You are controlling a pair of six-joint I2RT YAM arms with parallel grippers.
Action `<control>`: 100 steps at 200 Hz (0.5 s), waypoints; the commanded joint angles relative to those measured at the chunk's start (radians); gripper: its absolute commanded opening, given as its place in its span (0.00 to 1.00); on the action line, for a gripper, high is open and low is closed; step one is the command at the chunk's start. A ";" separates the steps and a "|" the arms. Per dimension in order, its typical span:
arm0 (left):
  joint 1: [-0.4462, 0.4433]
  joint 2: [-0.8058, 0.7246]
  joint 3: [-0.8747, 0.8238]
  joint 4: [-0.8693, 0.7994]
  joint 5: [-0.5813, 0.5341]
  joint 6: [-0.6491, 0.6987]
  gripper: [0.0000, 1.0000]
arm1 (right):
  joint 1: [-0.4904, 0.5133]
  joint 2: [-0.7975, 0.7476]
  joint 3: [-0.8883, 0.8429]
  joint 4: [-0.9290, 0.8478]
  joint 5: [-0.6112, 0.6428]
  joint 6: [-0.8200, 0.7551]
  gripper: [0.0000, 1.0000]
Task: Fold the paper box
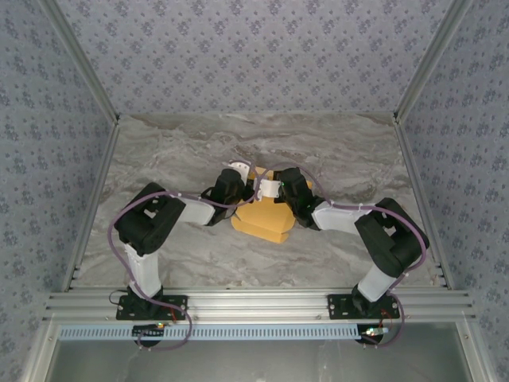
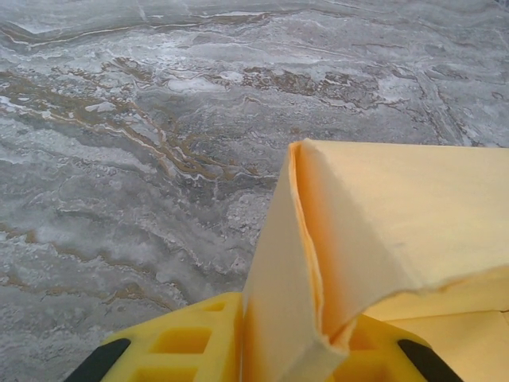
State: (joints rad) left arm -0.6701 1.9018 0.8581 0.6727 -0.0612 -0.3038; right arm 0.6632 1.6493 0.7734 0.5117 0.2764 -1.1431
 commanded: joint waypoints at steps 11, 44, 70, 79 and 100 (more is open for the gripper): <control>0.014 -0.029 0.019 -0.051 -0.164 -0.033 0.19 | 0.011 -0.017 0.008 -0.068 -0.005 0.025 0.02; -0.003 -0.039 0.033 -0.139 -0.352 -0.113 0.16 | 0.013 -0.033 0.008 -0.098 -0.030 0.052 0.00; -0.024 -0.028 0.063 -0.203 -0.460 -0.133 0.13 | 0.018 -0.050 0.010 -0.127 -0.049 0.076 0.00; -0.032 -0.024 0.068 -0.209 -0.488 -0.134 0.12 | 0.018 -0.056 0.008 -0.134 -0.053 0.081 0.00; -0.037 -0.015 0.071 -0.218 -0.511 -0.149 0.10 | 0.018 -0.064 0.006 -0.142 -0.063 0.096 0.00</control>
State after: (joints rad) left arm -0.7532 1.8885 0.9066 0.5270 -0.3264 -0.3847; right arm 0.6701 1.6325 0.7837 0.4713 0.2478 -1.1000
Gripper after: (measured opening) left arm 0.110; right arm 0.060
